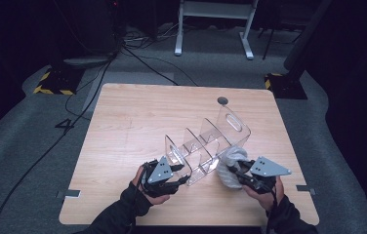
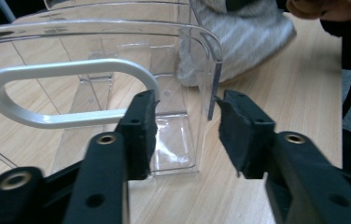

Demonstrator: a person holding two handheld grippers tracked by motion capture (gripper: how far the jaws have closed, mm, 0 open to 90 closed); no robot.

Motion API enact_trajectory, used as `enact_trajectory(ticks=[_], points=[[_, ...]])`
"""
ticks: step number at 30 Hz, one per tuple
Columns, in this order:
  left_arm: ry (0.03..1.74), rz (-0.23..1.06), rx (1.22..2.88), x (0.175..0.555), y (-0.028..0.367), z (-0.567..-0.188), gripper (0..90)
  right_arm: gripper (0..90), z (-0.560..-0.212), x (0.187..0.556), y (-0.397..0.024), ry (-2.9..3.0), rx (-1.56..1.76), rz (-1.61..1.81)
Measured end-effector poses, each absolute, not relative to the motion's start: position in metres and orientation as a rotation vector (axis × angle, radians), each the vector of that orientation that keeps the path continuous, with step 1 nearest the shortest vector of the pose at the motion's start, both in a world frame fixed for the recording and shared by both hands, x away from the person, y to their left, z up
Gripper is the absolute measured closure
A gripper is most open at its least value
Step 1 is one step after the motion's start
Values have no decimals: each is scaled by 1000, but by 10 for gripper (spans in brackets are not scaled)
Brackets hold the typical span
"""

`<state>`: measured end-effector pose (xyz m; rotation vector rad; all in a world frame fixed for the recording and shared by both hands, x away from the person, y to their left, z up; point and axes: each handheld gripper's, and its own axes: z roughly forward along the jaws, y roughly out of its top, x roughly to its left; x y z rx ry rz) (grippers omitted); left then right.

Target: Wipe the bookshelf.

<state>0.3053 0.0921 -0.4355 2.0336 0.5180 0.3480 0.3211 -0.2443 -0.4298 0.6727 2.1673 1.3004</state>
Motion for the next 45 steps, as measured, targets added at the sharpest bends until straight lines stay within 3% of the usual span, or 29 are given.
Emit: enact_trajectory(ticks=[5,11,18,33,45], points=[[535,334,2018,309,90,-436,417,725,-431,345,-280,2038,845,1238],[528,344,2028,313,84,-436,428,725,-432,363,-290,2013,919,1245],[512,319,2010,316,85,-434,489,725,-433,350,-258,2145,741,1259],[508,338,2016,314,84,-434,489,726,-431,297,-167,2378,310,1358],[503,333,2018,315,84,-434,480,725,-426,323,-218,2271,538,1348]])
